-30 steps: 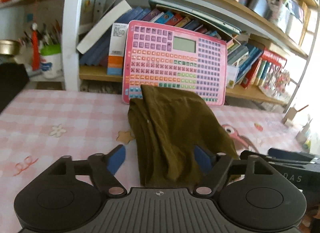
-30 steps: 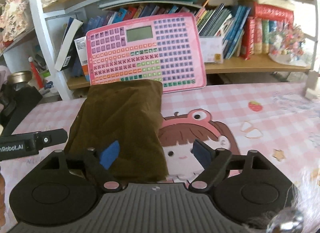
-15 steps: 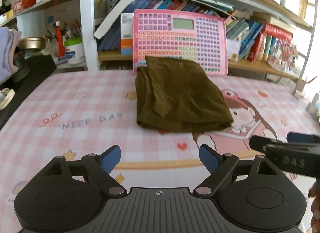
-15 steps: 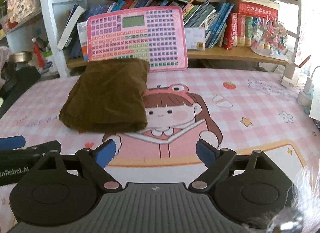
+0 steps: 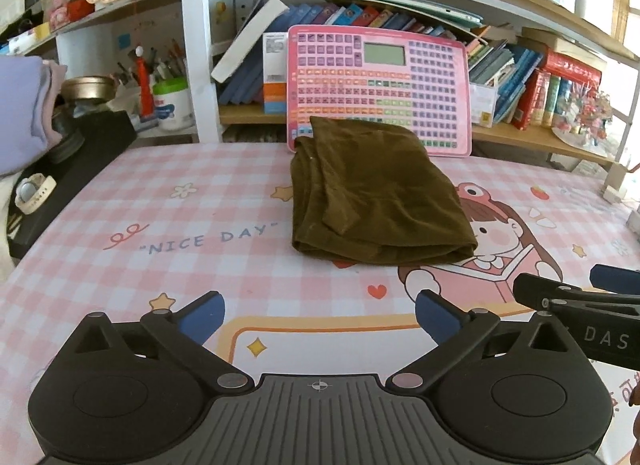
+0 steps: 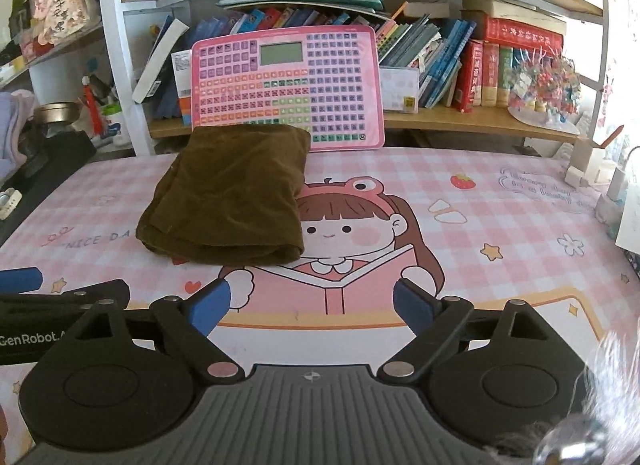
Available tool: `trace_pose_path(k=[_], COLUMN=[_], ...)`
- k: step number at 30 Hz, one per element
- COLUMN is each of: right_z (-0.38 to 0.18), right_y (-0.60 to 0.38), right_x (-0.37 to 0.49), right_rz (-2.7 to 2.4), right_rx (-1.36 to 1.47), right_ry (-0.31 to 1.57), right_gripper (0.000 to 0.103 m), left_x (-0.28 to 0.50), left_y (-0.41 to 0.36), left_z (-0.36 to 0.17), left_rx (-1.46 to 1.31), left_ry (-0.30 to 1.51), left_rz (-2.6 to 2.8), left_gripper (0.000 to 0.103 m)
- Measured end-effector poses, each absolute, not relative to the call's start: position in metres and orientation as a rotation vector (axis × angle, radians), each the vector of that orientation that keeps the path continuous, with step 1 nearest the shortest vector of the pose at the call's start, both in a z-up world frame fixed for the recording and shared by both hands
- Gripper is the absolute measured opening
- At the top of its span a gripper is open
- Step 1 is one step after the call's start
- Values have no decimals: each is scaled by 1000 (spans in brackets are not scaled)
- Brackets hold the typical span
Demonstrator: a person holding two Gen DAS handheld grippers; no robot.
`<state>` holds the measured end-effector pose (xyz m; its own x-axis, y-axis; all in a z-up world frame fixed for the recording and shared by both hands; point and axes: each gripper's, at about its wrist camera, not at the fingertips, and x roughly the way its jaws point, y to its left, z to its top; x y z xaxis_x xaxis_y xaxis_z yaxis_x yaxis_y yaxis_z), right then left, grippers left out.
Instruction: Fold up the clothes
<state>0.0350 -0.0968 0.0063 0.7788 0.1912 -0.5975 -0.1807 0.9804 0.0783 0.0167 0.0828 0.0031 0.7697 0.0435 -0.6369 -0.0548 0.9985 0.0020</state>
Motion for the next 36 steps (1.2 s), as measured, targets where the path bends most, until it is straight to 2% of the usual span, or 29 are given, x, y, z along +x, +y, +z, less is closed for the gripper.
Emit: trace_pose_path(k=[18, 36], right_z=[5, 3], right_y=[-93, -92], right_x=[43, 45], right_rz=[169, 173], right_rx=[6, 2], right_ry=[674, 696], right_gripper=[103, 103], left_x=[24, 25], left_y=[84, 83], left_z=[4, 3], left_rx=[21, 39], left_ry=[709, 722], left_rz=[89, 97], left_gripper=[103, 103])
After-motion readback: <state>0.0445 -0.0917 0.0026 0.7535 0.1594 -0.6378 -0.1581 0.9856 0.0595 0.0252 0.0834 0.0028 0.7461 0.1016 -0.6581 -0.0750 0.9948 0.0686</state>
